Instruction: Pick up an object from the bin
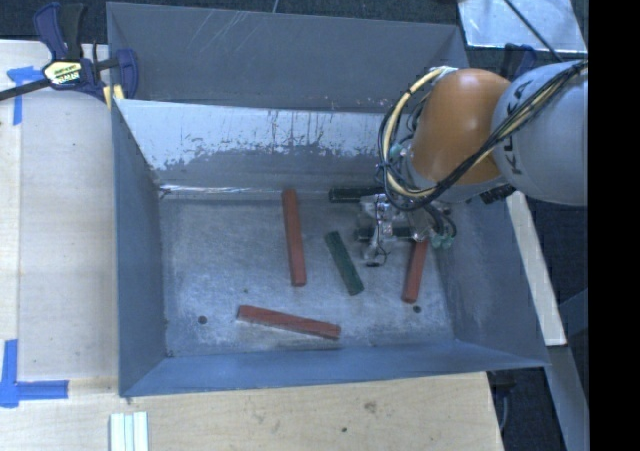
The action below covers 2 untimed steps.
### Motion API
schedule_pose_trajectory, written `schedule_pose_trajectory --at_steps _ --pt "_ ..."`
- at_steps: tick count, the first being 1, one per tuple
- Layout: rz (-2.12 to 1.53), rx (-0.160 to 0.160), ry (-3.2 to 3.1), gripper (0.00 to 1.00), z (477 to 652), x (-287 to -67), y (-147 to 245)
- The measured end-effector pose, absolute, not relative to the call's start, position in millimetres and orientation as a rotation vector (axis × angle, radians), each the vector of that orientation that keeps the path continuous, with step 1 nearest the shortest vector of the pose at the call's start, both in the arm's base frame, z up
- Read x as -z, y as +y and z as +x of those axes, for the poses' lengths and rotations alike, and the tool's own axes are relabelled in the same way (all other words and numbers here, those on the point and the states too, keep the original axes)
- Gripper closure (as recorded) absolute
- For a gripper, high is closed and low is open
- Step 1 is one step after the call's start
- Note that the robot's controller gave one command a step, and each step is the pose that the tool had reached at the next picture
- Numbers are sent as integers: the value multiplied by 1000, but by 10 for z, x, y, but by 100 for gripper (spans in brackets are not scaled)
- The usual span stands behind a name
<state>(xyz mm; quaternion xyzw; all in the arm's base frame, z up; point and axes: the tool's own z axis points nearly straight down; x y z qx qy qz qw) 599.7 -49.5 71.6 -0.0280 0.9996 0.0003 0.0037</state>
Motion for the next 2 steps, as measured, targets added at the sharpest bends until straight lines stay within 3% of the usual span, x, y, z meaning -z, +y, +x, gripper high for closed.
schedule_pose_trajectory --at_steps 1,2 --pt "-164 2 3130 100 6089 -2247 -554" --pt "-164 1 3133 100 6082 -2233 -553"
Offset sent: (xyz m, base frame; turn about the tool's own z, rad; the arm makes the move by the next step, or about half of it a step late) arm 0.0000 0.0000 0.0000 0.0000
